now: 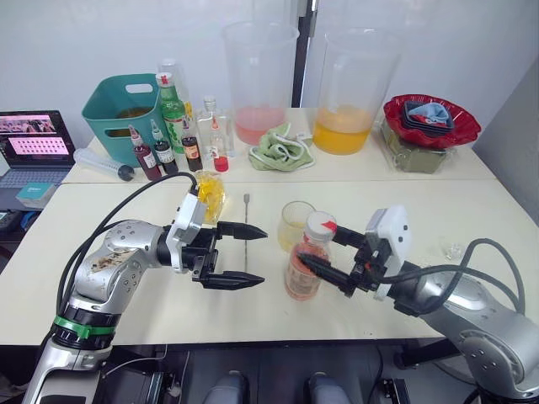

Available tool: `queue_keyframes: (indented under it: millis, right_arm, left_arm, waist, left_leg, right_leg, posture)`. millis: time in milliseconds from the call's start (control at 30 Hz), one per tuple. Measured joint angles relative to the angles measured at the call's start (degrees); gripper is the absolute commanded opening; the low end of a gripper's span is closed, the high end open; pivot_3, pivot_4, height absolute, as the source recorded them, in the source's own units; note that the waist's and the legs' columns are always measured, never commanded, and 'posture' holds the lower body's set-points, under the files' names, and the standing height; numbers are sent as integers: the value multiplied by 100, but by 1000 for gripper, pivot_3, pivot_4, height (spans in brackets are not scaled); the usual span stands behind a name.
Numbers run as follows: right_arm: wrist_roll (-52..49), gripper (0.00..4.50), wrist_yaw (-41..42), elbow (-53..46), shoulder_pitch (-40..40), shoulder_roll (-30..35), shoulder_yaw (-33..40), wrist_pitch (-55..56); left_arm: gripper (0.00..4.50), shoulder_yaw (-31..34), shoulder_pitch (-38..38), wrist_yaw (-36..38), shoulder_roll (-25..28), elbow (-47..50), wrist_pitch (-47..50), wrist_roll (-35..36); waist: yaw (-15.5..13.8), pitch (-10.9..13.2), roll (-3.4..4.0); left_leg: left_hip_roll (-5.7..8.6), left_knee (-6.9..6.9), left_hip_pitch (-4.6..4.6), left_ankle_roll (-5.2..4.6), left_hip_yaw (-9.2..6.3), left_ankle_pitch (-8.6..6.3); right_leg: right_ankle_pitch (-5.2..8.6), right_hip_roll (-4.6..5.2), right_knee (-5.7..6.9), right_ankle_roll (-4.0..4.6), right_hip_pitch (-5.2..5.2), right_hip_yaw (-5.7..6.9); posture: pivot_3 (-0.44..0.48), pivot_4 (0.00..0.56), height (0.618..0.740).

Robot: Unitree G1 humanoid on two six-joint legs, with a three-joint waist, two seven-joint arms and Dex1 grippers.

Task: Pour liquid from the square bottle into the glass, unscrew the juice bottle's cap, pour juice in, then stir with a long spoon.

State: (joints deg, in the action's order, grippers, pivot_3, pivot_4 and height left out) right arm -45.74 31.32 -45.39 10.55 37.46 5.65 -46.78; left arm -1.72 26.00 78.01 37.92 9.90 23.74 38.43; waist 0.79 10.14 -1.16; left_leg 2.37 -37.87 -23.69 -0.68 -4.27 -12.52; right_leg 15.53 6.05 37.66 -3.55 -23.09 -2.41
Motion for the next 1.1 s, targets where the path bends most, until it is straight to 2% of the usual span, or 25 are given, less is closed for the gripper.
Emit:
queue_keyframes:
  millis: [133, 233, 467, 733, 800, 1033, 1100]
  right_arm:
    - [59, 4454, 999, 448, 49, 720, 101, 331]
    - [234, 4454, 1644, 892, 297, 898, 48, 756]
    - [772, 4454, 2953, 2341, 1432, 898, -532, 1569]
    - [858, 4454, 3873, 3080, 2221, 586, -1006, 1739]
    - [862, 3924, 3920, 3161, 2284, 556, -1039, 1736]
    - [863, 1580, 3909, 3237, 2298, 453, -1085, 1606]
    - [861, 1494, 3842, 3227, 2298, 417, -1084, 1562]
  left_arm:
    - [4500, 101, -216, -111, 50, 165, 4, 0]
    - [4500, 195, -347, -212, 82, 313, 8, 2]
    - [4500, 516, -757, -533, 279, 810, 69, 64]
    - [4500, 786, -1098, -844, 444, 1221, 177, 236]
    - [4500, 808, -1132, -895, 446, 1245, 188, 242]
    - [4500, 838, -1171, -964, 486, 1319, 247, 246]
    - [4500, 837, -1167, -963, 486, 1317, 247, 246]
  waist:
    - [1, 0, -1]
    - [3, 0, -1]
    - [20, 1, -1]
    - [-15, 1, -1]
    - [-15, 1, -2]
    - [-10, 1, -1]
    - [-11, 1, -1]
  left_leg:
    - [-4, 0, 2, 0, 2, 0]
    - [-8, 0, 3, 0, 2, 0]
    - [-12, 0, 4, 0, 6, 0]
    - [-9, 0, 3, 0, 4, 0]
    - [-9, 0, 3, 0, 4, 0]
    - [-9, 0, 3, 0, 4, 0]
    - [-9, 0, 2, 0, 4, 0]
  right_leg:
    - [0, -3, -3, 0, 3, 2]
    - [0, -7, -4, 0, 3, 1]
    - [0, -9, -3, 1, 0, -2]
    - [-1, -3, -3, 1, 0, -2]
    - [-1, -3, -2, 1, -1, -1]
    - [-1, -3, -1, 2, -3, -2]
    - [-1, -3, -1, 2, -4, -2]
  posture:
    - [0, 150, 740]
    - [0, 150, 740]
    - [0, 150, 740]
    - [0, 150, 740]
    - [0, 150, 740]
    - [0, 150, 740]
    - [0, 150, 740]
